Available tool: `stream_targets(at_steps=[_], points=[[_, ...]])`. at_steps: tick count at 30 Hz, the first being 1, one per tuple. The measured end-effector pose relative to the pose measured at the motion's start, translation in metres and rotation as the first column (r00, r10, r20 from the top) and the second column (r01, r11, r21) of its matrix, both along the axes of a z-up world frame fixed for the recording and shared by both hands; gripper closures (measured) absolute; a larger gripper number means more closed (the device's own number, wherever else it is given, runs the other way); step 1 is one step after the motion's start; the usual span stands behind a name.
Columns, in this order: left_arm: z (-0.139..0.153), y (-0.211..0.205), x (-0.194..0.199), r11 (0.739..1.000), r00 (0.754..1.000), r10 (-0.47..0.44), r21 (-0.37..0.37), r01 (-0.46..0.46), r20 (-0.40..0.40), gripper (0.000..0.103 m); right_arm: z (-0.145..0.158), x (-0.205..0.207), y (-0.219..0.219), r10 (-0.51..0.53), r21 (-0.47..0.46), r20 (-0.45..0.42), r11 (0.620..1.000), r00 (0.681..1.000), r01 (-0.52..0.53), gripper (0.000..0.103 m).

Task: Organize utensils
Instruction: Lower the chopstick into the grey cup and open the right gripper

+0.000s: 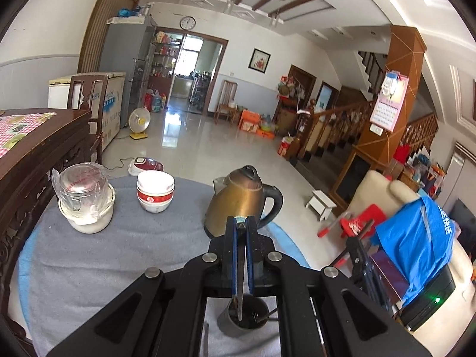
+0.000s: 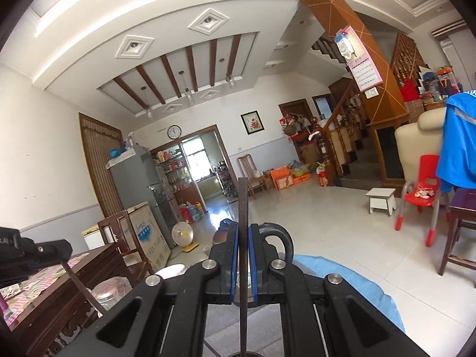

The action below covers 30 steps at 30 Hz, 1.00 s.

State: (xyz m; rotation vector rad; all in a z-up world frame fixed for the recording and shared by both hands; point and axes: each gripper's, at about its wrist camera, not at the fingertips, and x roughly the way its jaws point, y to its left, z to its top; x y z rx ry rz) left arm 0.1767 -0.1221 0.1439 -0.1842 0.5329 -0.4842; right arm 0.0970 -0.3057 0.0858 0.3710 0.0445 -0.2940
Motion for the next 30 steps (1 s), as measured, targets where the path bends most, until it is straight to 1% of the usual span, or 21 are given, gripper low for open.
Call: stream_targets(at_steps=[4,7,14,21,27,30], points=[[-0.011,-0.006,0.006,1.0,1.0,0.021,0.002,-0.021,-0.005,0.097,-0.006,0.009,0.003,-0.002,-0.004,-0.027,1.0,1.0,0.001,0.096],[-0.023,-0.011,0.011,0.999,0.999,0.036,0.007,-0.036,-0.023,0.097,-0.008,0.009,0.005,0.003,-0.01,-0.042,1.0,0.999,-0.003,0.096],[-0.043,-0.017,0.013,0.999,0.998,0.036,0.038,-0.034,-0.053,0.097,-0.021,0.006,0.005,0.019,-0.02,-0.087,1.0,0.996,-0.021,0.096],[-0.052,-0.022,0.003,0.997,0.997,-0.023,0.077,0.029,-0.068,0.097,-0.029,-0.002,0.0,0.033,-0.018,-0.119,0.999,0.992,-0.036,0.096],[-0.061,-0.025,-0.007,0.989,0.992,-0.083,0.118,0.094,-0.096,0.097,-0.035,-0.006,-0.004,0.088,-0.004,-0.156,0.996,0.984,-0.089,0.096],[-0.066,-0.024,-0.012,0.983,0.986,-0.118,0.125,0.133,-0.117,0.097,-0.038,-0.009,-0.002,0.116,0.001,-0.167,0.993,0.979,-0.118,0.096]])
